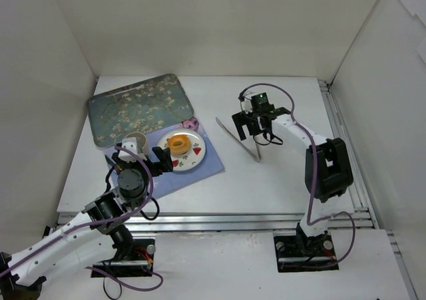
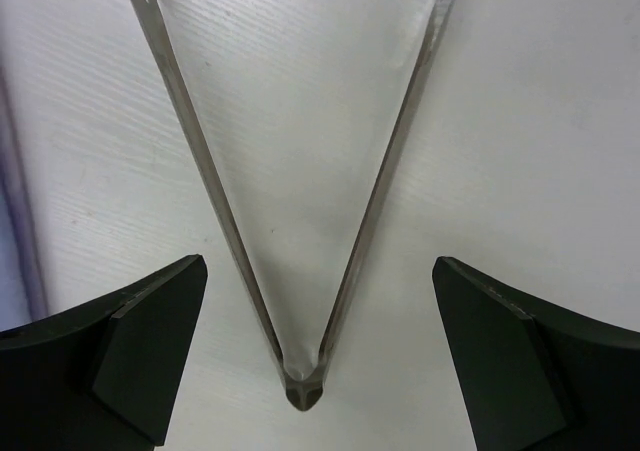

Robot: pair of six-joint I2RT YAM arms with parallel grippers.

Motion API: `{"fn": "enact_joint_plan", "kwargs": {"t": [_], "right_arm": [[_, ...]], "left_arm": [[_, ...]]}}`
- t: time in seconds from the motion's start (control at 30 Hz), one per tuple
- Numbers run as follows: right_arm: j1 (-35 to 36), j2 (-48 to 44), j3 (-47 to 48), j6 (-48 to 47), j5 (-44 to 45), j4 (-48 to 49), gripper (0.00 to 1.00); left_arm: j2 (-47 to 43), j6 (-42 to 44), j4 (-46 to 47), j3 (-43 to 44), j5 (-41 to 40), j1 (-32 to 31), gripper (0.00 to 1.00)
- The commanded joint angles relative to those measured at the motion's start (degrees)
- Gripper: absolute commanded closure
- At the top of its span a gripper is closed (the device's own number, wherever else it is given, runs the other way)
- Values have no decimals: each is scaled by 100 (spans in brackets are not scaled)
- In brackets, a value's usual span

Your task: Place the bread

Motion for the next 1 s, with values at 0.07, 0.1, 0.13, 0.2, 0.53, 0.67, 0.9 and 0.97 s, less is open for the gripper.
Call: {"fn": "enact_joint_plan", "kwargs": {"t": [0.07,0.1,0.13,0.2,0.53,0.67,0.9,0.97], "right_arm": [[312,-1412,89,606,480,151,3],[418,-1544,81,730,603,143,2],[558,-1797,72,853,770,151,2],[1138,-1958,11,1301,1000,160,2],[3204,-3836,-1386,2076,2309,642,2],[3477,-4471,-1879,2164,2791,1064,2],[3522,-4955,-2539,2217,2986,1531,2],[3522,-4999,-2547,2181,3074,1531,2]], "left_arm": [[138,-17,449,109,3,20,0],[173,0,449,117,12,20,1],[174,9,458,117,47,20,1],[191,53,423,179,134,20,1],[296,246,669,126,399,20,1],[227,229,589,135,372,20,0],[-107,255,651,56,662,20,1],[-125,246,721,3,689,20,1]]}}
